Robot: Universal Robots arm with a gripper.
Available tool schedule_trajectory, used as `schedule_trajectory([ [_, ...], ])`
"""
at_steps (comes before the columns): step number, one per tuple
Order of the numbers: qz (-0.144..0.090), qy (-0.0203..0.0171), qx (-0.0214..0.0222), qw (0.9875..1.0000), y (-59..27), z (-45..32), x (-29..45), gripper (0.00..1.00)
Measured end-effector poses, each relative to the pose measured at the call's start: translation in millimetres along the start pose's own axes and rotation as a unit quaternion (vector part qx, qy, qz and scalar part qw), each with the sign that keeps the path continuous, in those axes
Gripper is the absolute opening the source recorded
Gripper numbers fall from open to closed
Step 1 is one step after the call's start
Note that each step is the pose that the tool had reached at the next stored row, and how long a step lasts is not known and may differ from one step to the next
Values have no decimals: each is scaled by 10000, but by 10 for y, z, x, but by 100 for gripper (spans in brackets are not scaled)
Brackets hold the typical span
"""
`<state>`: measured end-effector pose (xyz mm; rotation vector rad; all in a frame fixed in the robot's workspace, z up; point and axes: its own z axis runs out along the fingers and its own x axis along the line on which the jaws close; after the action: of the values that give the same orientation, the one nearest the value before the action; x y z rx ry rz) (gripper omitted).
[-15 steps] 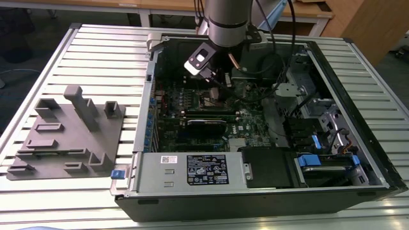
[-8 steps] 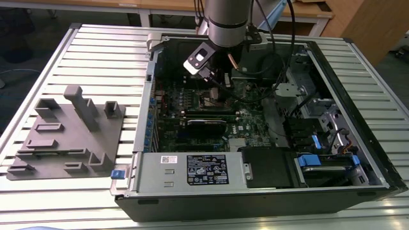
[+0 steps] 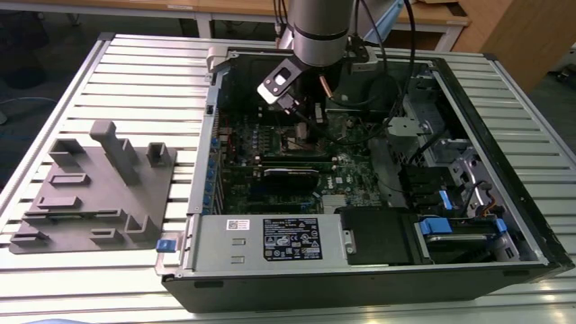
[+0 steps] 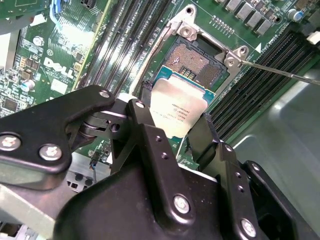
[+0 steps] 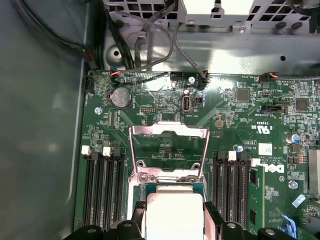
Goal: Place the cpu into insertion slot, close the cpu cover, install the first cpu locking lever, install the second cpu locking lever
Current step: 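Place the cpu into insertion slot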
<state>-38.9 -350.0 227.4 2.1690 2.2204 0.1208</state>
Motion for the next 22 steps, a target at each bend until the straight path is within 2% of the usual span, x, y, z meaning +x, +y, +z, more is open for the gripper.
schedule_trajectory([
  [11, 3, -2, 1, 10000, -11, 0, 0, 54],
  [15, 6, 0, 95, 10000, -11, 1, 1, 54],
  [16, 6, 0, 107, 9999, -12, 1, 0, 54],
  [22, 7, 1, 123, 9999, -11, 1, 1, 54],
])
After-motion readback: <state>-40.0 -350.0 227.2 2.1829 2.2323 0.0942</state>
